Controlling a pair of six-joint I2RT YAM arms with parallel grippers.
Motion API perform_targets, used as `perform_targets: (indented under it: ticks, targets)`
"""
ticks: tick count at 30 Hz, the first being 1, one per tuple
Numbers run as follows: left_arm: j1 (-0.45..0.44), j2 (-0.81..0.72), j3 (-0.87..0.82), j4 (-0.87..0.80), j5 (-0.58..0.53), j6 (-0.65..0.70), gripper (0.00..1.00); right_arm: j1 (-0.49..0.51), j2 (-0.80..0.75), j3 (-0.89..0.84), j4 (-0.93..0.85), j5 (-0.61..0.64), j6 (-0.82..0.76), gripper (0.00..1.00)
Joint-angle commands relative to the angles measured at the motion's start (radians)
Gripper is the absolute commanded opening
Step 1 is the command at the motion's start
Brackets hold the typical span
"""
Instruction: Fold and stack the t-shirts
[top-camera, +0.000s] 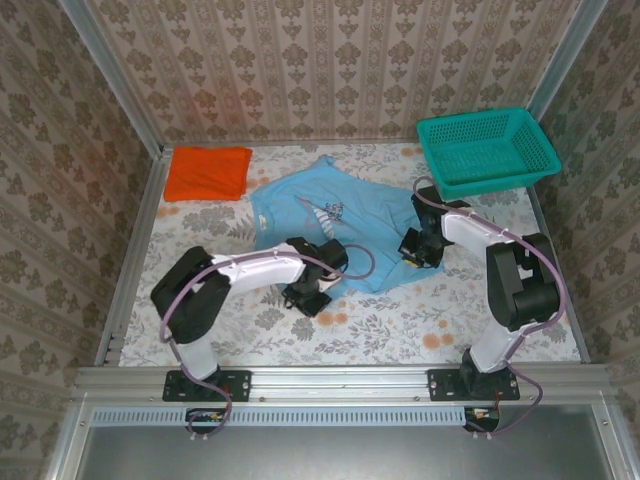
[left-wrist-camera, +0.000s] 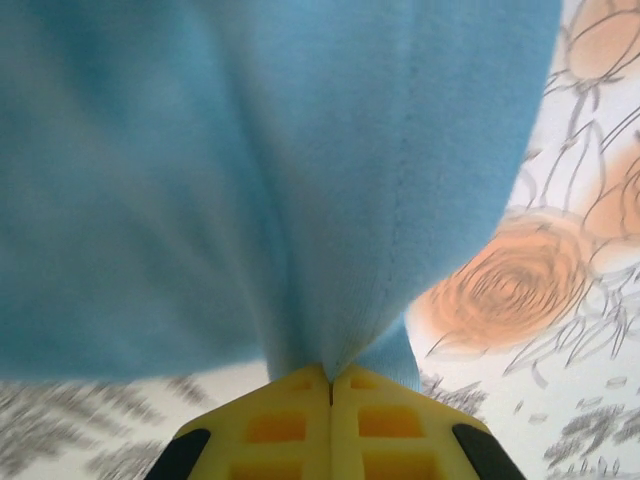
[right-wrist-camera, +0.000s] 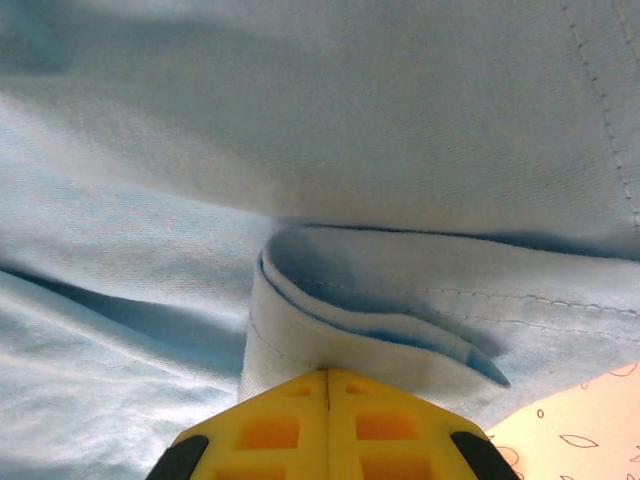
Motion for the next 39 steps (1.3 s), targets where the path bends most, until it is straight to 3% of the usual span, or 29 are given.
perform_targets:
  ticks: [1, 4, 8, 10, 14, 18, 24, 28, 35, 39]
  targets:
    - [0.067, -0.125, -0.018, -0.037, -0.081, -0.013, 0.0, 0.004, -0.047, 0.022, -0.052, 0.036, -0.017, 0.0]
    - [0.111, -0.209, -0.029, -0.038, -0.12, -0.008, 0.0, 0.003, -0.085, 0.005, -0.049, 0.037, -0.006, 0.02]
    - [0.157, -0.312, -0.059, -0.043, -0.178, -0.016, 0.0, 0.003, -0.093, -0.01, -0.036, 0.031, -0.008, 0.28]
    - [0.178, -0.366, -0.079, -0.044, -0.215, -0.033, 0.0, 0.003, -0.088, -0.011, -0.03, 0.035, -0.008, 0.46]
    - [0.212, -0.481, -0.12, -0.032, -0.272, -0.066, 0.0, 0.005, -0.053, -0.003, -0.011, 0.02, -0.003, 0.56]
    - [0.24, -0.563, -0.14, -0.044, -0.343, -0.1, 0.0, 0.012, 0.018, 0.022, -0.028, 0.034, -0.012, 0.52]
    - [0.311, -0.631, -0.144, -0.099, -0.436, -0.152, 0.0, 0.014, 0.05, 0.015, -0.03, 0.048, -0.018, 0.23]
    - [0.369, -0.666, -0.14, -0.118, -0.467, -0.169, 0.0, 0.014, -0.015, 0.016, -0.028, 0.04, -0.008, 0.03]
    - [0.448, -0.698, -0.119, -0.103, -0.457, -0.141, 0.0, 0.013, -0.177, 0.061, -0.107, 0.021, -0.017, 0.03]
    - [0.466, -0.717, -0.132, -0.102, -0.463, -0.134, 0.0, 0.014, -0.329, -0.063, -0.177, 0.0, 0.041, 0.05]
